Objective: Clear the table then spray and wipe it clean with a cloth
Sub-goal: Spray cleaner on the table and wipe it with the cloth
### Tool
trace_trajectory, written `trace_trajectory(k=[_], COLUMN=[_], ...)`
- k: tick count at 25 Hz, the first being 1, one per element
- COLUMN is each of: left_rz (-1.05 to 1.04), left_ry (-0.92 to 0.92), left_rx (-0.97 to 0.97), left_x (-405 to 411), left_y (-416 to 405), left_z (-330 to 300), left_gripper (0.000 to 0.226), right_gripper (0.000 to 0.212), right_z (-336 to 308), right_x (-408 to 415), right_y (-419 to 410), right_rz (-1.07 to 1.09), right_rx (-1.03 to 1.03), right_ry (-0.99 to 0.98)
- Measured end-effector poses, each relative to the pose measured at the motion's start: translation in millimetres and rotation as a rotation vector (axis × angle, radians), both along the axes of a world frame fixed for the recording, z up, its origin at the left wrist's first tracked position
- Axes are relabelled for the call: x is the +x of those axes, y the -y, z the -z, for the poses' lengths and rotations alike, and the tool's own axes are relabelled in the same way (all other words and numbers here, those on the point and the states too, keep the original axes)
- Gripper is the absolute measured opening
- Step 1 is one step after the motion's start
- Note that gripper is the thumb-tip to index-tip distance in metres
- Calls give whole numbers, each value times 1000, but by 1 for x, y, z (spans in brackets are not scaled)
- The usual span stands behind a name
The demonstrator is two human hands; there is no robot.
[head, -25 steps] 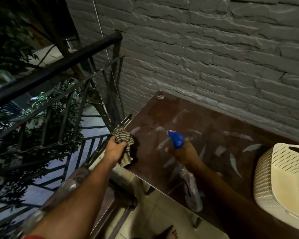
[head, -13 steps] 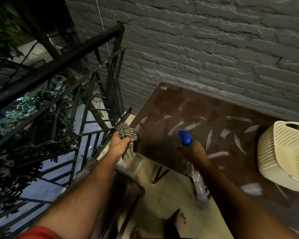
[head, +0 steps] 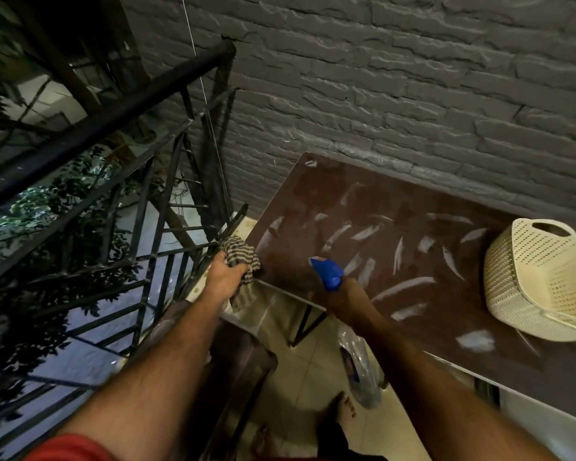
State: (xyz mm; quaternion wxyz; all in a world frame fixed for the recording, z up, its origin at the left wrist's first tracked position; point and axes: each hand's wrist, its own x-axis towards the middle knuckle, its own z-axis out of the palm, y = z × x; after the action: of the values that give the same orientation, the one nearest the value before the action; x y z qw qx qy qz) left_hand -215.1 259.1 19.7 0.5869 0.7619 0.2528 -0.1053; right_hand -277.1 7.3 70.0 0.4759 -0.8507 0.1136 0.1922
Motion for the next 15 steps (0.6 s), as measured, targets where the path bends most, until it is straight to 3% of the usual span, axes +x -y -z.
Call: trace_trajectory(k=[3,6,15], left_rz=[-2,-14,31], left_ry=[2,20,77], left_rx=[-3,-9,10], left_x=[-2,2,57], left_y=[0,10,68], left_z=[0,-6,-15], left_gripper=[61,54,50], right_gripper=[16,30,26], right_z=[-6,-11,-40], right_x=[10,27,91], right_y=[17,45,114], right_rz=[161,386,507], right_rx=[-25,-33,46], right_ry=[65,79,244])
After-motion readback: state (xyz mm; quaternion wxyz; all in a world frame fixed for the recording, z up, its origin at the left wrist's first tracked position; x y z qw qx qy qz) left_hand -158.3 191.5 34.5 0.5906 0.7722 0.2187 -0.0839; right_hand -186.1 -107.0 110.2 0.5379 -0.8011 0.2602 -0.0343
